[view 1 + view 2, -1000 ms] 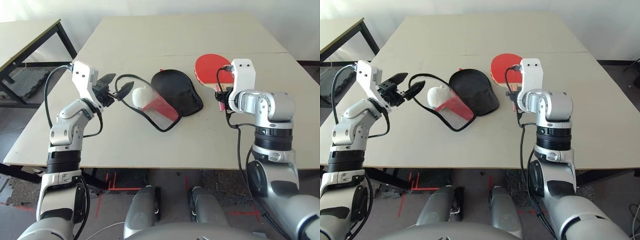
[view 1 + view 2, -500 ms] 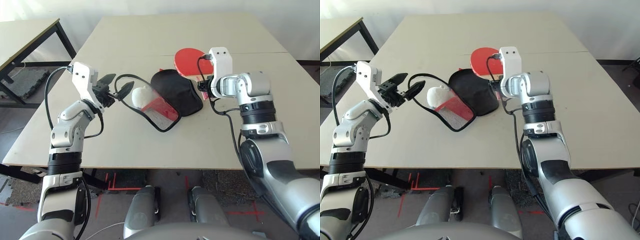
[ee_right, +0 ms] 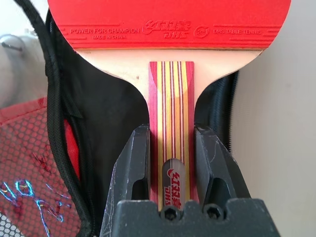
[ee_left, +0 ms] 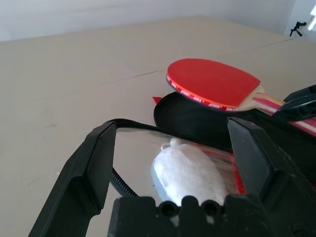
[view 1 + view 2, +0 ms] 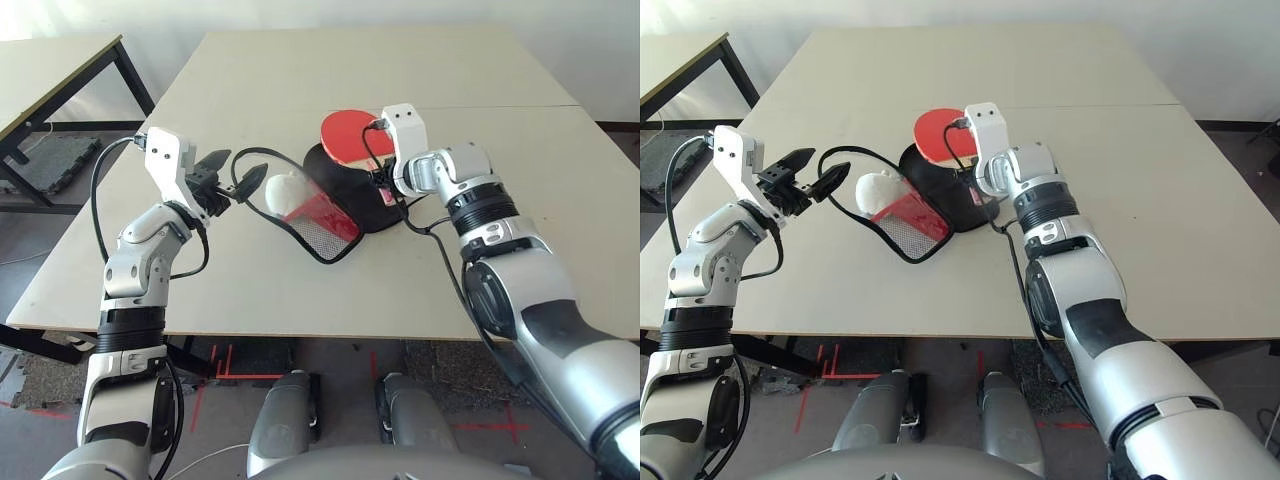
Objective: Store the ping-pong paddle in its case and zip it.
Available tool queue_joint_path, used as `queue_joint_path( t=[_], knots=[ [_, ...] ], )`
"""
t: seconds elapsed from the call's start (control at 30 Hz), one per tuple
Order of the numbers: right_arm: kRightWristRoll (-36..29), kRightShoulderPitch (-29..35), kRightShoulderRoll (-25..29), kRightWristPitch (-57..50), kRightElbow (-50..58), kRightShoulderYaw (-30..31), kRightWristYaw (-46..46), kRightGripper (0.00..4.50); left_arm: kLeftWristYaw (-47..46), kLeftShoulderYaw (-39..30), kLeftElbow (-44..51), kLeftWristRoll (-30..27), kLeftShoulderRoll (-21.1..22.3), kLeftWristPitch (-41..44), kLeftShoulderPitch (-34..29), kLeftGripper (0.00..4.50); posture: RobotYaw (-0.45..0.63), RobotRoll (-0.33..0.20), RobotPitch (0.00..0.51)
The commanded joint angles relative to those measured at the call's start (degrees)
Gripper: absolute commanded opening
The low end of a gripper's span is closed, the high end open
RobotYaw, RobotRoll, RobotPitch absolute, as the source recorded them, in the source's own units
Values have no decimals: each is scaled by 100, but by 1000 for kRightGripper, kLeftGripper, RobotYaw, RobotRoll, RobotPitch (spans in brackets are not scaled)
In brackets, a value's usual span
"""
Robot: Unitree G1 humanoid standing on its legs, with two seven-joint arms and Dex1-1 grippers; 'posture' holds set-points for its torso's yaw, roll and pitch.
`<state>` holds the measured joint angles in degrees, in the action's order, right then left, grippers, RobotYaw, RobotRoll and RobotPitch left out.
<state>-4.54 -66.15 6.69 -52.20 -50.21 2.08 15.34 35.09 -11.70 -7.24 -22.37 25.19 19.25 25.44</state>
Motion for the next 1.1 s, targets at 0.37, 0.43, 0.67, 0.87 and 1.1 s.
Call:
queue_joint_path(
  t=[0.37,0.43,0.67,0.87,1.1],
  knots=[
    [435,-79,-180,918,-712,251,152,1060,-105,17,190,-19,-77,-8,-89,4500,174,0,64],
    [462,-67,-198,972,-784,234,145,1060,-108,18,199,-21,-79,-3,-92,4500,176,0,63],
    [516,-46,-245,1103,-971,192,183,1060,-120,22,243,-24,-95,31,-98,4500,178,0,65],
    [536,-43,-264,1203,-1068,169,182,1060,-143,22,261,-27,-96,34,-102,4500,179,0,66],
    [528,27,-202,1386,-968,176,472,3231,-131,44,260,-41,-94,88,-96,4500,168,0,67]
  ],
)
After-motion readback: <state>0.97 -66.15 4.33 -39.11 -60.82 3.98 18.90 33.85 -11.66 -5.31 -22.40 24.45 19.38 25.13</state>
